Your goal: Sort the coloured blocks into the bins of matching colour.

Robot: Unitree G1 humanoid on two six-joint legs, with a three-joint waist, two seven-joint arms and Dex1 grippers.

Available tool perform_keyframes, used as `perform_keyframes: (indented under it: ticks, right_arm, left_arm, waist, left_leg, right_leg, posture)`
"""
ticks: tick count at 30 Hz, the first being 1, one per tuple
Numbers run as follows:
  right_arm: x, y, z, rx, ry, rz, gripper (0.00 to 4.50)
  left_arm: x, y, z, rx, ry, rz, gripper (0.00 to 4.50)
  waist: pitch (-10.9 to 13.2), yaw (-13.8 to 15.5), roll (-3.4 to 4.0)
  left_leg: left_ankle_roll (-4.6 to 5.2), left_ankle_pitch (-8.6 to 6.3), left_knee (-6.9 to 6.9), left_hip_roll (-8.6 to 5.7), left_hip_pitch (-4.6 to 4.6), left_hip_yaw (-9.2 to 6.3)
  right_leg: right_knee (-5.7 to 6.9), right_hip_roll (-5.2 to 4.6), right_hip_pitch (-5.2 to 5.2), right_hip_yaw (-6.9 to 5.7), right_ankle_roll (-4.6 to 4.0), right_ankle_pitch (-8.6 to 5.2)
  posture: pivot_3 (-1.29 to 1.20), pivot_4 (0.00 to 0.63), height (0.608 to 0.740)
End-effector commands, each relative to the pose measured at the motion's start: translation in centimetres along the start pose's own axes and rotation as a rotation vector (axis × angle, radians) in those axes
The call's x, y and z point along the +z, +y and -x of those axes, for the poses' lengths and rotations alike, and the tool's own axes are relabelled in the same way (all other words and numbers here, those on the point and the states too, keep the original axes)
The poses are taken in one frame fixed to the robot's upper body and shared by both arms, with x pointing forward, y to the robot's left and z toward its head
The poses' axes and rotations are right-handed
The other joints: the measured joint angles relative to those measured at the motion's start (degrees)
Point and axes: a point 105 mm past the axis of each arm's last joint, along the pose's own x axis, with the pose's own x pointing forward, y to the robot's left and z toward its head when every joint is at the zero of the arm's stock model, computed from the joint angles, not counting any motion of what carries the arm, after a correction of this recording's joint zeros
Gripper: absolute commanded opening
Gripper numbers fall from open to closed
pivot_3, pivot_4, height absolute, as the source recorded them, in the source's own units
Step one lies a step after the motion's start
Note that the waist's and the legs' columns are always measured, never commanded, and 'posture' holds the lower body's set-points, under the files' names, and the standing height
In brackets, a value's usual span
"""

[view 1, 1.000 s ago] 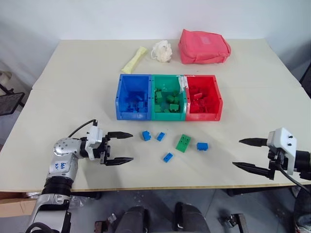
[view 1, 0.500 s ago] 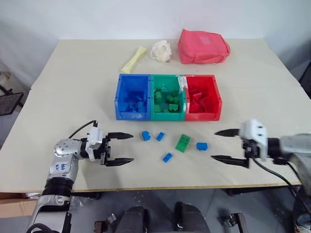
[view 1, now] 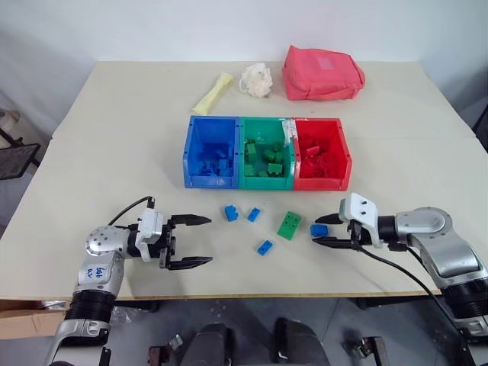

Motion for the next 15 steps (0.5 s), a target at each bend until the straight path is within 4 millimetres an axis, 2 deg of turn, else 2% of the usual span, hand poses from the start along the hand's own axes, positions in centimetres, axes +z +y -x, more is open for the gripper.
perform_keyframes:
  ticks: [1,3,9,12,15]
  right_arm:
    - [1.0,-0.6,0.4,-0.036,-0.018,0.048,1.59]
    - [1.6,-0.6,0.5,-0.041,-0.031,0.059,0.93]
    - [6.0,-1.8,0.9,-0.082,-0.149,0.104,0.89]
    - [9.1,-2.6,0.2,-0.096,-0.238,0.15,0.89]
    - [11.3,-3.6,-1.1,-0.099,-0.284,0.177,0.89]
  left_arm:
    - [0.7,0.3,0.3,0.021,-0.02,-0.041,4.5]
    - [0.8,0.5,0.3,0.028,-0.023,-0.048,4.5]
    - [1.0,1.0,0.1,0.033,-0.025,-0.057,4.5]
    - [1.1,1.1,-0.1,0.031,-0.029,-0.06,4.5]
    - [1.1,1.2,-0.2,0.032,-0.031,-0.063,4.5]
  waist:
    - [0.0,0.05,0.0]
    - [0.0,0.05,0.0]
    - [0.0,-0.07,0.0]
    - [0.0,-0.13,0.0]
    - [0.0,-0.43,0.0]
  left_leg:
    - [0.0,0.0,0.0,0.0,0.0,0.0]
    - [0.0,0.0,0.0,0.0,0.0,-0.01]
    - [0.0,0.0,0.0,0.0,0.0,0.0]
    - [-0.01,-0.01,-0.01,0.02,0.0,-0.01]
    - [-0.01,-0.01,-0.03,0.02,-0.01,-0.01]
  right_leg:
    - [0.0,-0.01,0.0,0.0,0.0,0.0]
    - [0.0,-0.01,0.0,0.0,0.0,0.0]
    - [0.0,0.0,-0.03,0.01,0.0,0.0]
    - [0.0,0.02,-0.04,0.01,0.0,0.0]
    - [0.02,0.03,-0.06,0.01,0.0,0.0]
  posture:
    - [0.0,0.15,0.74]
    - [0.0,0.15,0.74]
    - [0.0,0.15,0.74]
    - [0.0,0.15,0.74]
    - [0.0,0.15,0.74]
